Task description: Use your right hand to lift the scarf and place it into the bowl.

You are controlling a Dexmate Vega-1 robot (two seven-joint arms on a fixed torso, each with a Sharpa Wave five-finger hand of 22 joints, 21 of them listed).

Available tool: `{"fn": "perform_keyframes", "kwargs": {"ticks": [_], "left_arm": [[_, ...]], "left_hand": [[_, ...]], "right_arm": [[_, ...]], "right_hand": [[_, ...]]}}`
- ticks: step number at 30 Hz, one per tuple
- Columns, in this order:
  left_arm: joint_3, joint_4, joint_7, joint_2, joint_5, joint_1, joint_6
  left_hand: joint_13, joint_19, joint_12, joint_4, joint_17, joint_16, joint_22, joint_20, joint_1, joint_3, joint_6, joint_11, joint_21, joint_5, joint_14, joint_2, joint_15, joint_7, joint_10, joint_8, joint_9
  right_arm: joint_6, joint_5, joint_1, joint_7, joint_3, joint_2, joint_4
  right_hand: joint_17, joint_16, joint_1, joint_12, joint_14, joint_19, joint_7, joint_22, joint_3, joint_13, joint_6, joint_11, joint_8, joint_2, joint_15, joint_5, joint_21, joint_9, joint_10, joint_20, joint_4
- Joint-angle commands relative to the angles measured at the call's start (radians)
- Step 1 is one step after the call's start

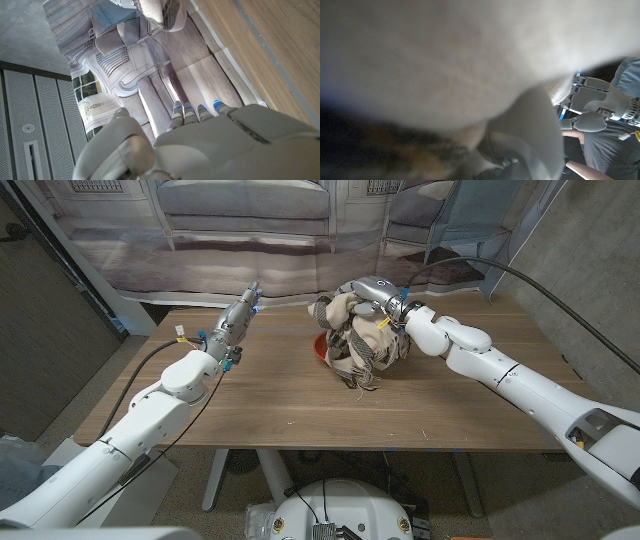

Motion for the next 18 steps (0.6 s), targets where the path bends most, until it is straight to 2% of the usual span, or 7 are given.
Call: {"fn": "perform_keyframes", "kwargs": {"ticks": [1,18], "left_arm": [[-0.011,-0.024,0.017,0.004,0.005,0.023,0.002],[-0.030,-0.045,0.030,0.008,0.006,0.052,0.001]], "left_hand": [[0.002,-0.102,-0.002,0.002,0.004,-0.001,0.003,-0.006,0.003,-0.004,0.003,-0.001,0.002,-0.001,-0.005,0.010,-0.005,0.006,0.000,-0.001,0.005],[0.002,-0.103,-0.002,0.002,0.004,-0.001,0.003,-0.004,0.004,-0.007,0.002,-0.002,0.002,-0.001,-0.004,0.011,-0.006,0.005,0.001,-0.001,0.005]], "right_arm": [[-0.007,-0.009,0.020,0.007,-0.027,0.013,0.051],[-0.013,-0.008,0.021,-0.022,-0.054,0.025,0.106]], "right_hand": [[0.005,0.001,0.060,0.000,0.005,-0.003,0.000,0.001,0.010,0.007,0.009,-0.002,0.008,0.073,-0.129,0.005,0.010,0.002,0.006,-0.137,0.001],[0.006,-0.004,0.055,-0.008,0.005,-0.008,0.000,-0.003,0.014,0.010,0.010,-0.003,0.007,0.074,-0.128,0.005,0.013,0.001,0.006,-0.138,0.003]]}}
